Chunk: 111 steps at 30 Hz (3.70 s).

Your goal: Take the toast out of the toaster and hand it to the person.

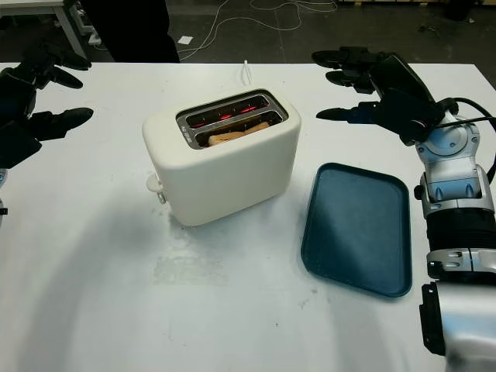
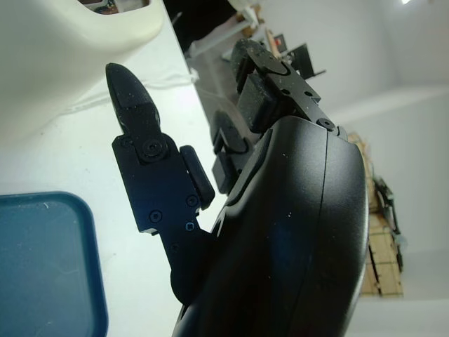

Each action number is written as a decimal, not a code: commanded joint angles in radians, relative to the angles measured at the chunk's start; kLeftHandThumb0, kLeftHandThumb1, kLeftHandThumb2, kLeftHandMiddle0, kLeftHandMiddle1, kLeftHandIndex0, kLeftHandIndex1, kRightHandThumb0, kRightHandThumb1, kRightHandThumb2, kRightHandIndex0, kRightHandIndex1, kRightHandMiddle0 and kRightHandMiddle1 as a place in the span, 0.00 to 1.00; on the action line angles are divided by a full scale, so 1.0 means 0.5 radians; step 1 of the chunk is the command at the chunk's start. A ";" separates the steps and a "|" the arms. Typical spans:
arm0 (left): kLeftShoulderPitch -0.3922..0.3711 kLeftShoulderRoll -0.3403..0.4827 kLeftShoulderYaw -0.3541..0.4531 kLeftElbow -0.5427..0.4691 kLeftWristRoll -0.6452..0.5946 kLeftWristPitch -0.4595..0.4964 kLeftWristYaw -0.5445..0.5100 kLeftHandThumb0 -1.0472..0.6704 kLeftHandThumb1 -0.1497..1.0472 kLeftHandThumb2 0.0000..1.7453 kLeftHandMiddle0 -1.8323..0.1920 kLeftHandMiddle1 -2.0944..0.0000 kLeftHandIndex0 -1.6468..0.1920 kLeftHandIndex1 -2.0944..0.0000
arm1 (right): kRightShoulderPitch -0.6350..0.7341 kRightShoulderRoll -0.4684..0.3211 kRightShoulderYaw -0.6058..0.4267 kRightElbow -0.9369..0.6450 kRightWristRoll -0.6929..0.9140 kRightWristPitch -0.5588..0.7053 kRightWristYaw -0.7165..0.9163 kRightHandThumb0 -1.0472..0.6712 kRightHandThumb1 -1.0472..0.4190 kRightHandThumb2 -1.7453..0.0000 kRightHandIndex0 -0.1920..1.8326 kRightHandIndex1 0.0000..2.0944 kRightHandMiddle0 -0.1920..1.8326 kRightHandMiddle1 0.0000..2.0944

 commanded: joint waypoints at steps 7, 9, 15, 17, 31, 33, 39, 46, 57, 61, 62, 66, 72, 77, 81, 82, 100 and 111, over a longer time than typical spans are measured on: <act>0.024 0.016 0.013 0.002 -0.013 -0.005 0.003 0.00 0.89 0.17 0.91 0.29 0.90 0.38 | -0.003 0.007 -0.001 -0.029 0.002 0.032 -0.019 0.38 0.21 1.00 0.35 0.00 0.34 0.00; 0.025 0.016 0.014 -0.001 -0.020 0.001 -0.001 0.00 0.89 0.16 0.91 0.29 0.90 0.38 | -0.003 0.006 -0.001 -0.026 0.004 0.028 -0.016 0.38 0.20 1.00 0.35 0.00 0.34 0.00; 0.024 0.027 0.003 -0.014 0.008 -0.001 0.011 0.00 0.89 0.17 0.91 0.30 0.90 0.39 | -0.006 0.010 -0.005 -0.023 0.016 0.025 -0.008 0.38 0.21 1.00 0.35 0.00 0.34 0.00; 0.022 0.026 0.004 -0.018 -0.002 0.009 0.000 0.00 0.89 0.17 0.91 0.30 0.90 0.39 | -0.010 0.010 -0.005 -0.007 0.021 0.000 -0.001 0.38 0.20 1.00 0.35 0.00 0.34 0.00; 0.002 0.027 -0.001 0.019 0.012 -0.035 0.010 0.00 0.89 0.17 0.91 0.29 0.90 0.39 | -0.018 0.014 -0.007 -0.009 0.027 0.026 0.002 0.40 0.21 1.00 0.34 0.00 0.34 0.00; 0.003 0.025 0.000 0.014 0.009 -0.029 0.011 0.00 0.89 0.17 0.91 0.29 0.90 0.39 | -0.019 0.013 -0.006 -0.003 0.028 0.015 0.006 0.40 0.21 1.00 0.34 0.00 0.34 0.00; 0.005 0.017 0.004 0.004 -0.013 -0.016 -0.005 0.00 0.89 0.16 0.91 0.29 0.90 0.39 | -0.019 0.016 -0.011 0.000 0.037 0.023 0.011 0.40 0.21 1.00 0.34 0.00 0.34 0.00; 0.017 0.027 -0.001 -0.021 0.014 0.000 0.009 0.00 0.89 0.17 0.91 0.29 0.90 0.39 | -0.017 0.009 -0.008 0.023 0.026 -0.026 0.003 0.38 0.21 1.00 0.35 0.00 0.34 0.00; 0.026 0.017 0.010 -0.022 -0.014 0.011 -0.001 0.00 0.89 0.17 0.91 0.30 0.90 0.39 | -0.005 0.004 -0.005 -0.009 0.017 0.002 -0.003 0.37 0.20 1.00 0.35 0.00 0.34 0.00; 0.029 0.016 0.011 -0.027 -0.021 0.020 -0.006 0.00 0.89 0.16 0.91 0.30 0.90 0.39 | -0.007 0.005 -0.004 0.004 0.014 -0.015 -0.006 0.37 0.20 1.00 0.35 0.00 0.34 0.00; 0.028 0.018 0.010 -0.022 -0.016 0.012 -0.003 0.00 0.89 0.16 0.91 0.30 0.90 0.39 | -0.007 0.005 -0.002 0.005 0.012 -0.017 -0.007 0.37 0.20 1.00 0.35 0.00 0.34 0.00; 0.031 0.022 0.006 -0.023 0.003 0.007 0.012 0.00 0.89 0.17 0.91 0.29 0.90 0.39 | -0.010 0.004 0.001 0.012 0.013 -0.027 0.002 0.38 0.20 1.00 0.35 0.00 0.35 0.00; 0.024 0.016 0.011 -0.003 -0.014 -0.012 0.004 0.00 0.89 0.17 0.91 0.29 0.90 0.38 | -0.013 0.007 -0.006 0.025 0.026 -0.018 0.008 0.37 0.20 1.00 0.35 0.00 0.35 0.00; 0.028 0.018 0.008 -0.017 -0.002 -0.007 0.012 0.00 0.89 0.17 0.91 0.29 0.90 0.38 | -0.017 0.011 -0.009 0.036 0.038 -0.024 0.018 0.37 0.20 1.00 0.34 0.00 0.34 0.00; 0.032 0.017 0.010 -0.033 -0.010 0.022 0.005 0.00 0.89 0.17 0.91 0.29 0.90 0.38 | -0.014 0.011 -0.009 0.033 0.030 -0.017 0.009 0.37 0.20 1.00 0.34 0.00 0.34 0.00; 0.032 0.017 0.010 -0.033 -0.008 0.021 0.006 0.00 0.89 0.17 0.91 0.29 0.90 0.38 | -0.013 0.011 -0.009 0.029 0.028 -0.011 0.008 0.37 0.20 1.00 0.34 0.00 0.34 0.00; 0.022 0.024 0.007 0.002 0.005 -0.022 0.019 0.00 0.89 0.17 0.91 0.29 0.90 0.39 | -0.023 0.008 -0.005 0.067 0.053 -0.059 0.033 0.37 0.20 1.00 0.34 0.00 0.34 0.00; 0.020 0.017 0.011 -0.006 -0.013 0.001 0.009 0.00 0.89 0.17 0.91 0.30 0.90 0.39 | -0.027 0.010 -0.003 0.079 0.058 -0.056 0.026 0.36 0.20 1.00 0.34 0.00 0.34 0.00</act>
